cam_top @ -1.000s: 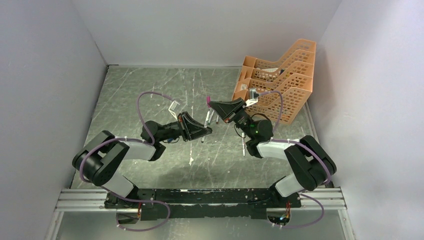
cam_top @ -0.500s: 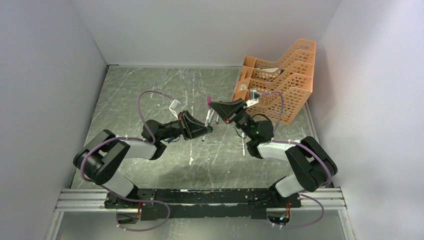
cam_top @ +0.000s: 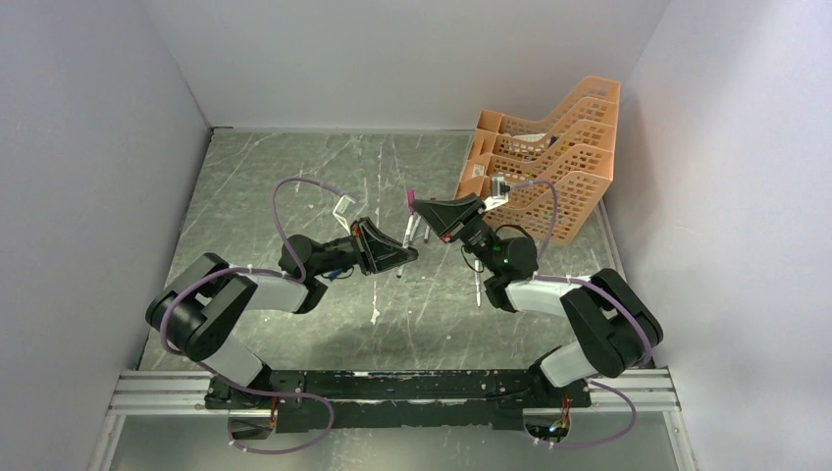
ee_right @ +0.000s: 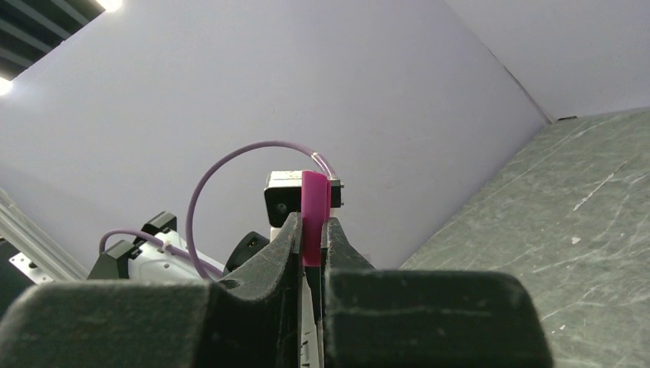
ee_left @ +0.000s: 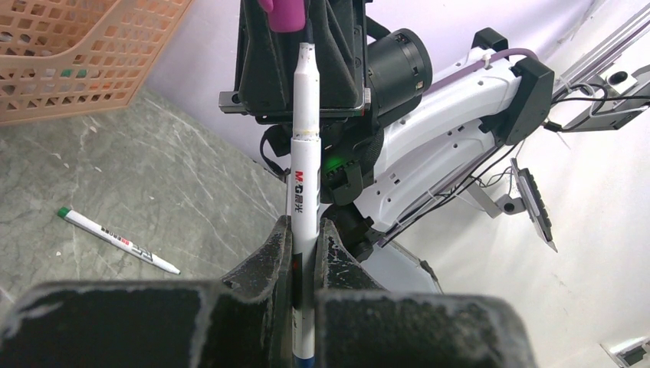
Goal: Insert the pens into the pen caps
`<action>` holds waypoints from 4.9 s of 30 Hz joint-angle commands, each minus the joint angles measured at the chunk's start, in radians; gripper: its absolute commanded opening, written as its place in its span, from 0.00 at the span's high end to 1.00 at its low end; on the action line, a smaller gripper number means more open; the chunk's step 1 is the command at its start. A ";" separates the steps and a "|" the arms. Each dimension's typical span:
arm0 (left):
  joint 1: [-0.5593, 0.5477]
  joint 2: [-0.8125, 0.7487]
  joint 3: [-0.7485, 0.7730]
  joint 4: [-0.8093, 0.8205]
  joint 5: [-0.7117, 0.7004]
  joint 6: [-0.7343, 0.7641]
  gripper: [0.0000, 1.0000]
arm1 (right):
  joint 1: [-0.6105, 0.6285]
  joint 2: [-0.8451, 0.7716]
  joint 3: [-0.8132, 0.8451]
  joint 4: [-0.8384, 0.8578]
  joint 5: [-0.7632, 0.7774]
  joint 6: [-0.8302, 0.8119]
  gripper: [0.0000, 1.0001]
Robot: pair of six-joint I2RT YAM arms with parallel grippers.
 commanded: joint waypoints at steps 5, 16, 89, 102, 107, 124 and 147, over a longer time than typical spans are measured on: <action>-0.007 0.014 0.013 0.220 -0.007 -0.016 0.93 | -0.005 -0.028 -0.007 0.287 0.000 0.000 1.00; -0.007 0.034 0.031 0.230 -0.011 -0.024 0.93 | -0.005 -0.030 -0.012 0.287 -0.006 0.002 1.00; -0.007 -0.047 0.111 0.120 -0.114 0.111 0.93 | -0.013 -0.027 -0.007 0.286 -0.062 -0.049 1.00; -0.007 -0.055 0.154 0.036 -0.141 0.109 0.93 | -0.013 -0.025 0.032 0.286 -0.135 -0.067 1.00; -0.007 -0.039 0.161 0.037 -0.135 0.098 0.93 | -0.013 -0.042 0.034 0.285 -0.149 -0.073 1.00; -0.007 -0.092 0.258 -0.131 0.031 0.277 0.93 | -0.013 -0.049 0.047 0.284 -0.282 -0.062 0.98; -0.007 -0.190 0.295 -0.599 0.109 0.656 0.93 | -0.033 -0.248 0.007 0.146 -0.252 -0.148 0.38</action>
